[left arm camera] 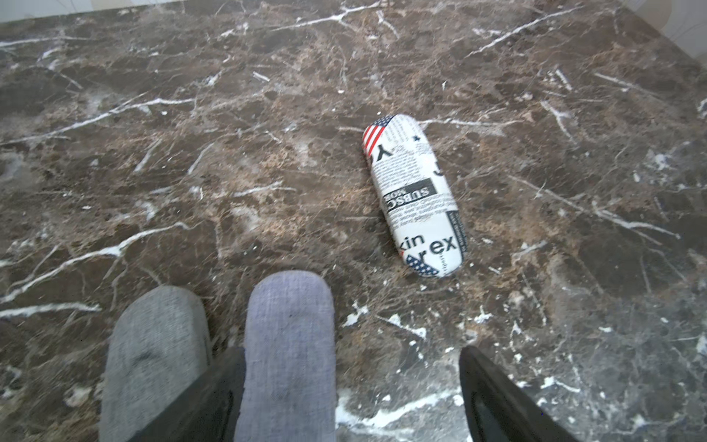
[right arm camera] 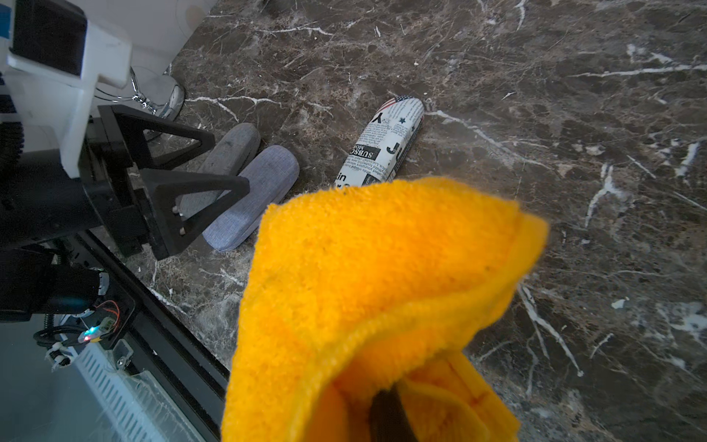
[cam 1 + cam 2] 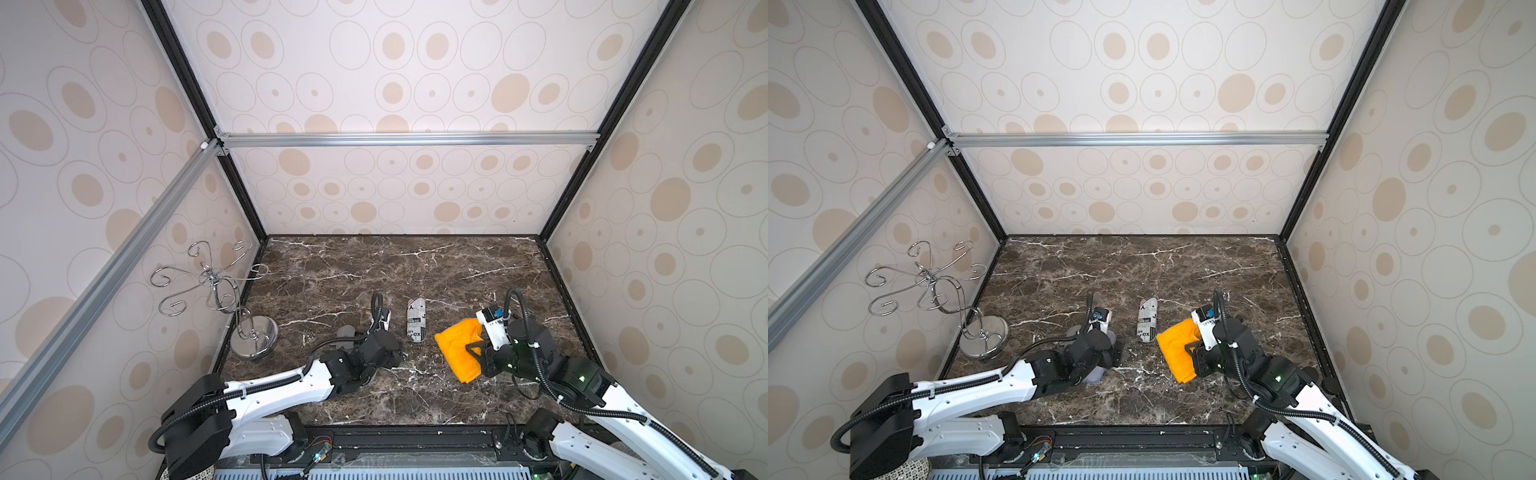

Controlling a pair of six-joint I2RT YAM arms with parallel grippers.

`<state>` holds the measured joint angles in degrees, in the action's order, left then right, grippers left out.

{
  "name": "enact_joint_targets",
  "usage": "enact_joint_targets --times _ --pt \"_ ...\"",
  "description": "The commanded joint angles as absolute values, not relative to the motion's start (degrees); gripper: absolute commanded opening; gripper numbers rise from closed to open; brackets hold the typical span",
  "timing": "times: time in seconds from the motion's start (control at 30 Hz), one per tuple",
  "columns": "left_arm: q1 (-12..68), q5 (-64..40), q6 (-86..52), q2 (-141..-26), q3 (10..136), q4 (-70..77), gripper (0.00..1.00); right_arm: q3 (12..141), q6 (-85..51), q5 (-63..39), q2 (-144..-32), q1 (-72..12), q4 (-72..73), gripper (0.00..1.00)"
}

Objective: Wipe the eyeglass case
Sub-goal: Place the eyeglass case at the center of the board, then pick up the eyeglass case from the center of the board.

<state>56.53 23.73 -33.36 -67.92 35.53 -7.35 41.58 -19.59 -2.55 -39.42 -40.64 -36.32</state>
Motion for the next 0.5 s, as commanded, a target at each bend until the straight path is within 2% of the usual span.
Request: enact_joint_targets --times 0.0,0.47 --pt "54.23 21.38 -31.89 -66.67 34.23 -12.48 0.87 43.26 -18.72 -3.69 -40.02 -41.44 -34.55 0.0" --pt "50.36 16.43 -31.2 -72.47 31.39 -11.07 0.84 43.3 -18.9 -3.52 -40.8 -41.84 -34.89 0.0"
